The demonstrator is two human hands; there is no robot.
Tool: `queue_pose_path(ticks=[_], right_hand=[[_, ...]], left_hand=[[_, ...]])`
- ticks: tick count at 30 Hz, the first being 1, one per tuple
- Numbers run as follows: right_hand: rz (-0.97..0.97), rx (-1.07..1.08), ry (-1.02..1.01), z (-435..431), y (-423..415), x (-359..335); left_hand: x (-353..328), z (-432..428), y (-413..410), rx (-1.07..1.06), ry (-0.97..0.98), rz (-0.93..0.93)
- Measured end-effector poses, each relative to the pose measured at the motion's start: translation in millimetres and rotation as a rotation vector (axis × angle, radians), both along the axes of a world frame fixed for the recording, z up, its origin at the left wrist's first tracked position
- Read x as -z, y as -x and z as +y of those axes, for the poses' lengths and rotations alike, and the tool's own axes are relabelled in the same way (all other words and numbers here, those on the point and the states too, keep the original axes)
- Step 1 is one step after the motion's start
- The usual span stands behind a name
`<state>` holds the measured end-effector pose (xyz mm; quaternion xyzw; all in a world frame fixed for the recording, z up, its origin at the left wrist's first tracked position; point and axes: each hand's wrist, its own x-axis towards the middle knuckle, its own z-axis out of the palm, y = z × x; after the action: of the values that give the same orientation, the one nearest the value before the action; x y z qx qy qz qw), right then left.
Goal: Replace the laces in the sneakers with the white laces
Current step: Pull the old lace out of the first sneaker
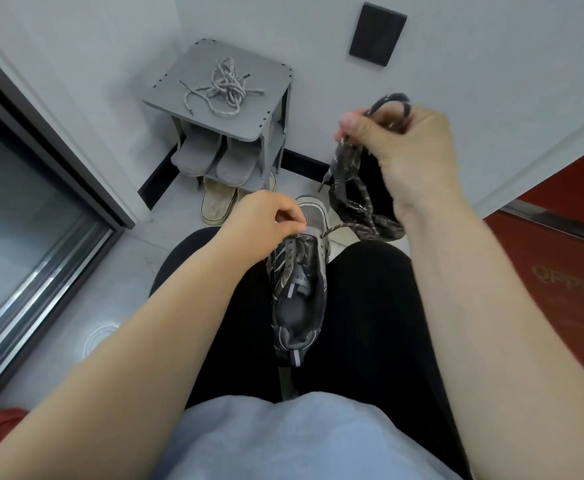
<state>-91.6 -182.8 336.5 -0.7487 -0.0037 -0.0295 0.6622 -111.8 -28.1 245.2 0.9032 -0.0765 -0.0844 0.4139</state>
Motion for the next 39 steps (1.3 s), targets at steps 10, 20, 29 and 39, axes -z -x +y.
queue_pose_path(ticks=[10,20,29,39], right_hand=[[0.214,-0.201,0.684,-18,4,58],[0.223,-0.286,1.236,-10,1,92],[-0.042,0.036,0.361,-22,-1,37],[0.198,0.086,-0.094,-20,7,53]], left_hand=[[6,-8,-1,-0.007,-0.101,0.031],[7,-11,-2,0.020,-0.121,-0.012],[4,-20,-14,0.162,-0.048,0.085],[6,-23,-17,0.069,0.126,0.166]])
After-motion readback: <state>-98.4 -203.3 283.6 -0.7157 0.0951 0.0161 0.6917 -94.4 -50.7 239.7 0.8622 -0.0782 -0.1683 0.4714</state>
